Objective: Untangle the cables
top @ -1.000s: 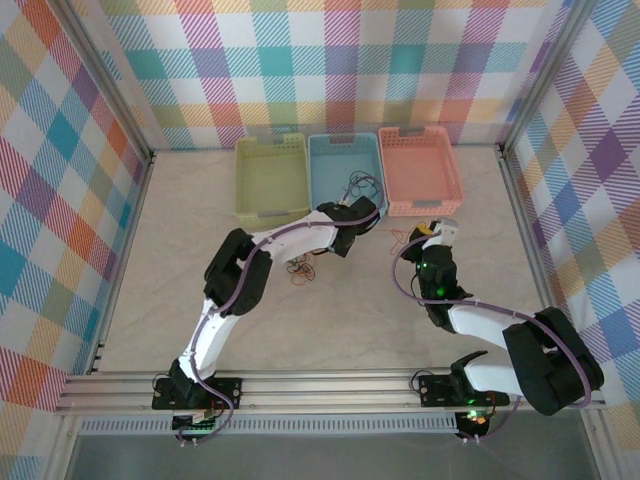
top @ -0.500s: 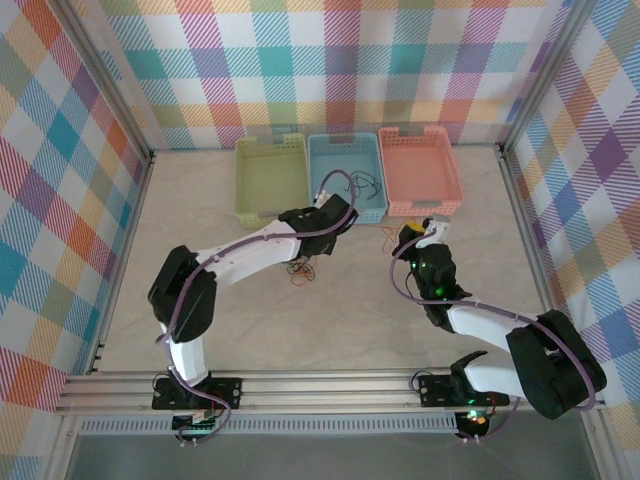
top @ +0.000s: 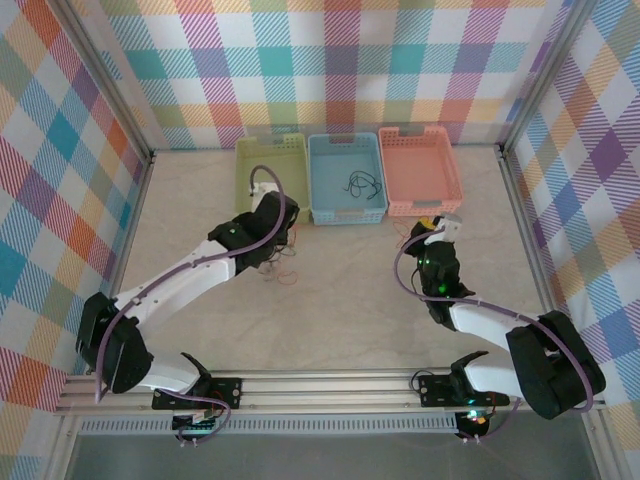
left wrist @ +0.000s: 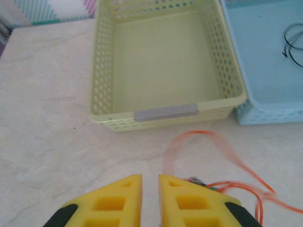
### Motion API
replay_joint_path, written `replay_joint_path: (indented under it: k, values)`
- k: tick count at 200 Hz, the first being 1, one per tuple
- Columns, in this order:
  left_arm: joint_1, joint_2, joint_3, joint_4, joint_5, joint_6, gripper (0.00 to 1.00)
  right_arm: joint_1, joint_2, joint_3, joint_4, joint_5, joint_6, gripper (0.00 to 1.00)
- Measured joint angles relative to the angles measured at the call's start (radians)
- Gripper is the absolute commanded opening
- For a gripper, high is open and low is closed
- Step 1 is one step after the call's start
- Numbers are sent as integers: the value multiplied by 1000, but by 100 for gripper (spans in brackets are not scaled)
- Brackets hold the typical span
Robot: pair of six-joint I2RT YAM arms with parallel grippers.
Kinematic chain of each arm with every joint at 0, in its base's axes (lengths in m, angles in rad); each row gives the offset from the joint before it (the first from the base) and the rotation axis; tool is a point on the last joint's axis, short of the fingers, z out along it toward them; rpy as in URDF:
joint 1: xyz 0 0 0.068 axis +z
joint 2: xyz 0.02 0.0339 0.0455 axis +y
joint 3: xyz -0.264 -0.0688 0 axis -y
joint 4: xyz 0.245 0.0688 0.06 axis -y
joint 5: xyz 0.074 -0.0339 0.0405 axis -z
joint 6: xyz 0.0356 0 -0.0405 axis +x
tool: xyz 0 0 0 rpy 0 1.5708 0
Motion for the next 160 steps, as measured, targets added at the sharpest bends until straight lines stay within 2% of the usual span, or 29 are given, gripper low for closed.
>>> replay_joint_path:
  k: [44, 70, 90, 109, 131, 160]
  values:
    - [25, -80, -51, 18, -44, -18, 22, -1, 1, 0, -8, 32, 0, 0]
    - [40, -112, -56, 31, -26, -26, 24, -1, 5, 0, -9, 38, 0, 0]
    - [40, -109, -68, 70, 82, -13, 29, -1, 8, 0, -13, 39, 0, 0]
    - [37, -58, -66, 107, 241, 11, 40, -1, 8, 0, -13, 39, 0, 0]
    - [13, 76, -16, 105, 398, 59, 49, -1, 8, 0, -13, 38, 0, 0]
    - [-51, 283, 133, 80, 500, 130, 58, -1, 8, 0, -13, 38, 0, 0]
